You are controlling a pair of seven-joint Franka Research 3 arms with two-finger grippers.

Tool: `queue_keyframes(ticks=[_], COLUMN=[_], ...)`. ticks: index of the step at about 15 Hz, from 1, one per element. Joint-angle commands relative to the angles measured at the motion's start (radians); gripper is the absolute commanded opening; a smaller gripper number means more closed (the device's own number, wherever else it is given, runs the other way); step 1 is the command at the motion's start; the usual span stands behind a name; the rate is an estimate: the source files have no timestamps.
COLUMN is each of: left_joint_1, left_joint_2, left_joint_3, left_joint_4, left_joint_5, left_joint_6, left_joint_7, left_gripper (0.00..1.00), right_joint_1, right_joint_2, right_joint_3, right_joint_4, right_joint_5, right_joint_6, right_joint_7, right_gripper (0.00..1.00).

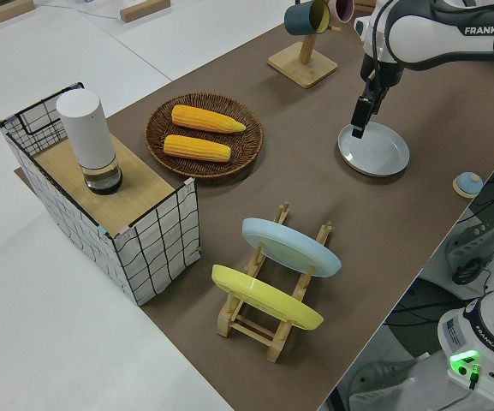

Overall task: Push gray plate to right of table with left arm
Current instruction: 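Move the left gripper to the near edge of the gray plate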

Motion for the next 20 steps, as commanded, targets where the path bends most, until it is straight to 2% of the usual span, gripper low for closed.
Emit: queue_keyframes(ticks=[1,7,9,18,19,20], left_joint_1=[-0.001,-0.001,-0.001,0.010,0.010,0.010], left_joint_2=[-0.040,0.022,0.048,0.124,0.128,0.128], left_joint_3=[-0.036,-0.069,-0.103,-0.106,-0.106,-0.106], left_joint_4=[-0.173,-0.240,-0.242,-0.247,-0.247,-0.247], left_joint_5=[-0.019,-0.024,-0.024,-0.012,-0.012,-0.012], left_joint_6=[0.201,0.370,0.389,0.487,0.489,0.487], left_joint_7=[-0.030,-0.073,-0.099,-0.109,-0.109,-0.109], left_gripper=[0.99,0.99,0.99,0.98,0.95,0.82], right_joint_1=[-0.020,-0.020,-0.020,-0.020,-0.020,-0.020], right_joint_2=[-0.003,-0.003,-0.003,-0.003,-0.003,-0.003], right_joint_3=[0.015,0.015,0.015,0.017,0.017,0.015], right_joint_4=[0.009,0.009,0.009,0.009,0.009,0.009], right_joint_5=[0.006,0.006,0.004,0.006,0.006,0.006], right_joint_6=[-0.016,-0.016,-0.016,-0.016,-0.016,-0.016], right_joint_7=[0.013,0.013,0.013,0.013,0.013,0.013], right_gripper=[0.983,0.983,0.983,0.983,0.983,0.983])
